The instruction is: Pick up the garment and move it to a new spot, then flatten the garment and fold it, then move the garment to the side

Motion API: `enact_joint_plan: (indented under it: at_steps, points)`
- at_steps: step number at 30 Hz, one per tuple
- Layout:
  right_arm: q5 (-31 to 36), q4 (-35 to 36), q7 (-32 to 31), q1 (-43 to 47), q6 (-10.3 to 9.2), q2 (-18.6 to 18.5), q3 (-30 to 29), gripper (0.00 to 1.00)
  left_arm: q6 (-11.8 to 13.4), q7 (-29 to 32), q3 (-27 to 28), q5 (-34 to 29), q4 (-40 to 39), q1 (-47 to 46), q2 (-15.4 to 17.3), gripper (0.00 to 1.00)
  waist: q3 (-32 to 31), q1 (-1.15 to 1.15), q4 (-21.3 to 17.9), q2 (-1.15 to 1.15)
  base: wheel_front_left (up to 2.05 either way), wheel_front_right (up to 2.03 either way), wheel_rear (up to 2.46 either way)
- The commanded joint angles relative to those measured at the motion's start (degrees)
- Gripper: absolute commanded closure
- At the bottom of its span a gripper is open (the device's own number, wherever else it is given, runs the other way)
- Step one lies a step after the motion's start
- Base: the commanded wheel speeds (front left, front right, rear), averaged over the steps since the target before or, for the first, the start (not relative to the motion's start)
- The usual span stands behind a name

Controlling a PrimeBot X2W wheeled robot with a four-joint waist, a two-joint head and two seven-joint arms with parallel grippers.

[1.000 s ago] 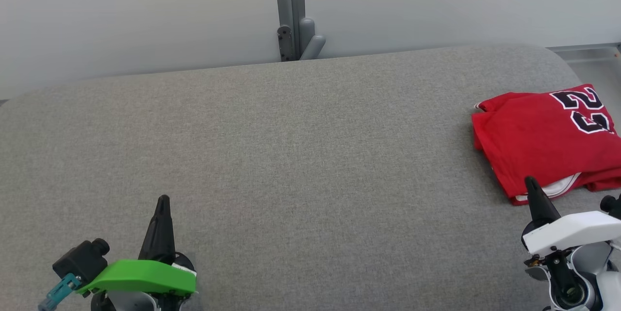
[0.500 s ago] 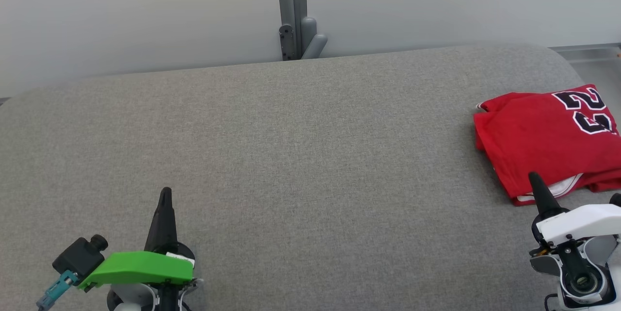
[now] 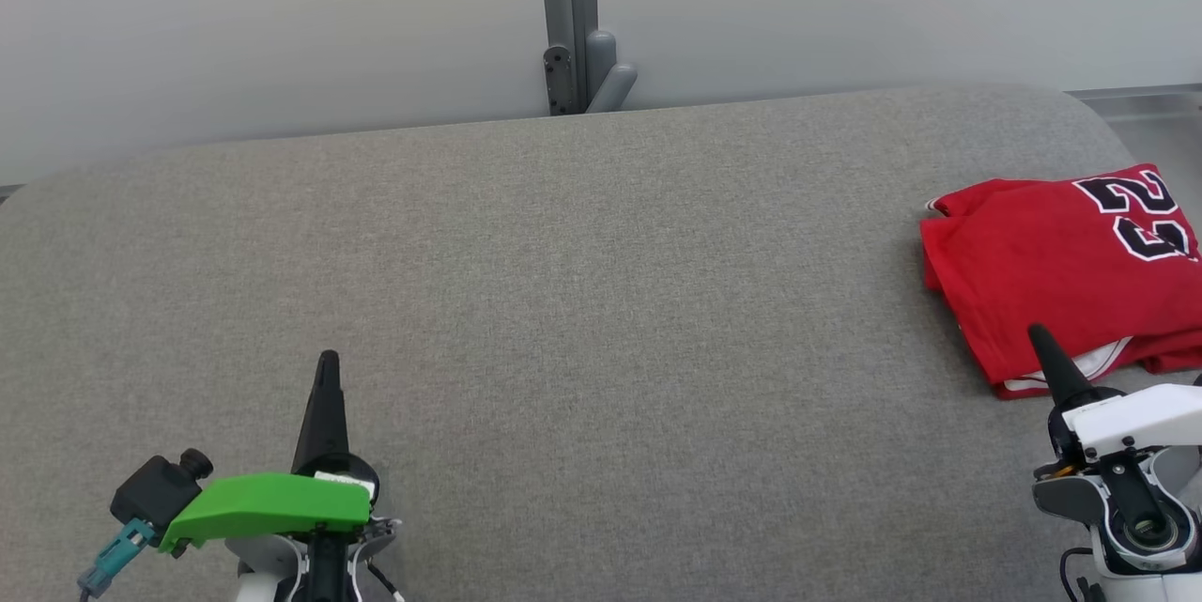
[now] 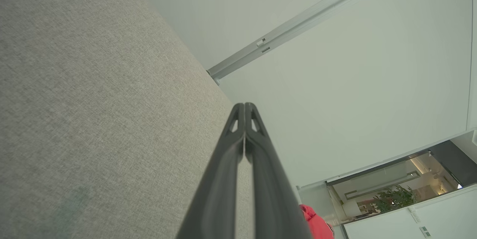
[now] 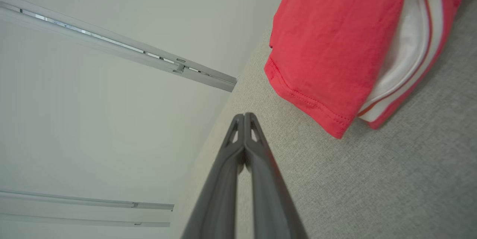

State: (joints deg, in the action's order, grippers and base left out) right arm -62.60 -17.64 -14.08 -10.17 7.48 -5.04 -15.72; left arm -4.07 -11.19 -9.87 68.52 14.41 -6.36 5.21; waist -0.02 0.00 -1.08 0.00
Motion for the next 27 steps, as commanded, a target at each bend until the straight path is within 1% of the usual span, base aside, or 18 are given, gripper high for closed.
enact_joint_plan:
  at_steps: [1,27]
  points:
    - [-1.4,-0.1,-0.5,-1.7,0.04,-0.5,-0.5,1.0,-0.5,-0.4,0.0,1.6,-0.1,-1.5,0.1,1.0,0.0,0.0,0.0,0.0,0.0,0.0,0.0]
    - [-14.4,-4.8,-5.1,-5.1,0.03,-0.9,-3.9,1.0,-2.1,-1.2,-0.9,14.6,2.4,-4.2,-1.2,1.0,0.2,0.0,0.5,0.0,0.0,0.0,0.0]
